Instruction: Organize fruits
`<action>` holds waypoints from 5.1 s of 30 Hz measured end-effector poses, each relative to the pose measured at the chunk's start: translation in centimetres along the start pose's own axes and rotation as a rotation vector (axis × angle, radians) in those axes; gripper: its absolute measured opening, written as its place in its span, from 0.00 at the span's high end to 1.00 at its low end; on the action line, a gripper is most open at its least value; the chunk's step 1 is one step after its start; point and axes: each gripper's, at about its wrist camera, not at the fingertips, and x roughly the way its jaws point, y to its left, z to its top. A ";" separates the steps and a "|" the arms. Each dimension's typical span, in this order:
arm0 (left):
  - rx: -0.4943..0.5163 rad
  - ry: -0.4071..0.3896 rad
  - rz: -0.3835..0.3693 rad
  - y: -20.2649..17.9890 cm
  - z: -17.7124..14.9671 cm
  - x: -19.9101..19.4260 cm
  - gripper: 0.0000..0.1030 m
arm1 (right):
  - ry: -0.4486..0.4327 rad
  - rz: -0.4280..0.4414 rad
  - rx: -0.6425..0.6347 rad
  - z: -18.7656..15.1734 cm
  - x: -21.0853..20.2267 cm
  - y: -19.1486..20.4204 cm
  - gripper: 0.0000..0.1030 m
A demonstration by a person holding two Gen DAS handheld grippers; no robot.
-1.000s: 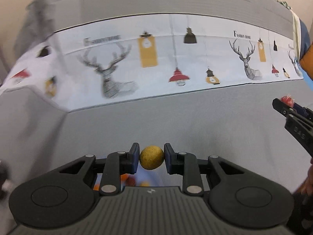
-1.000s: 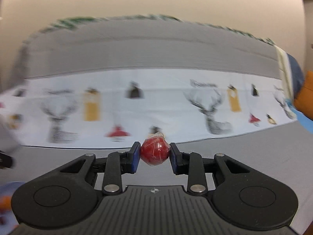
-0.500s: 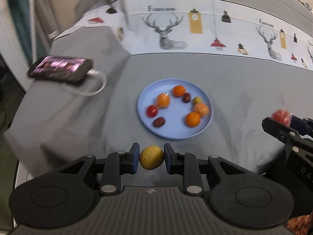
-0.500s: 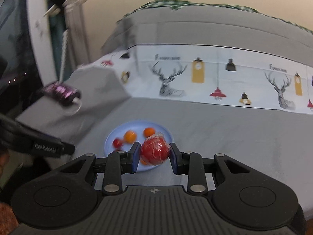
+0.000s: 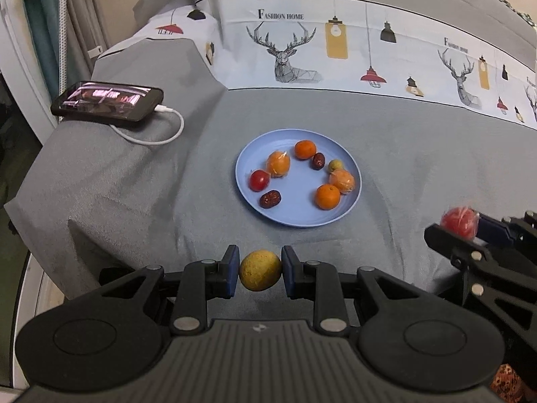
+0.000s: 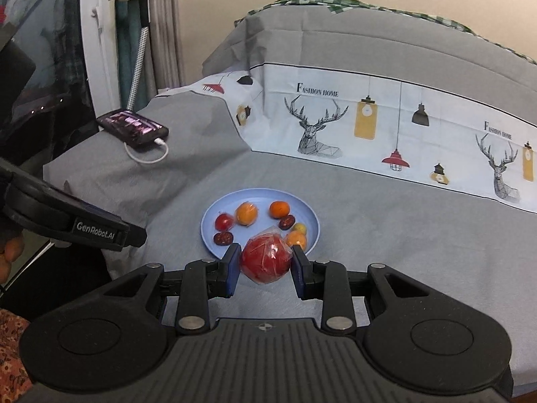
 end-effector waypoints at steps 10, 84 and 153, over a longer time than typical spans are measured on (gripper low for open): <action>-0.021 0.033 -0.012 0.7 0.3 1.5 0.71 | 0.047 0.010 -0.007 -0.1 1.4 0.1 0.68; 0.094 0.183 0.022 -1.8 12.6 21.3 0.71 | 0.266 0.048 -0.032 3.6 23.8 -4.6 0.66; 0.045 0.068 0.107 -0.7 4.4 6.1 0.00 | 0.084 -0.136 -0.018 1.6 7.2 -0.8 0.01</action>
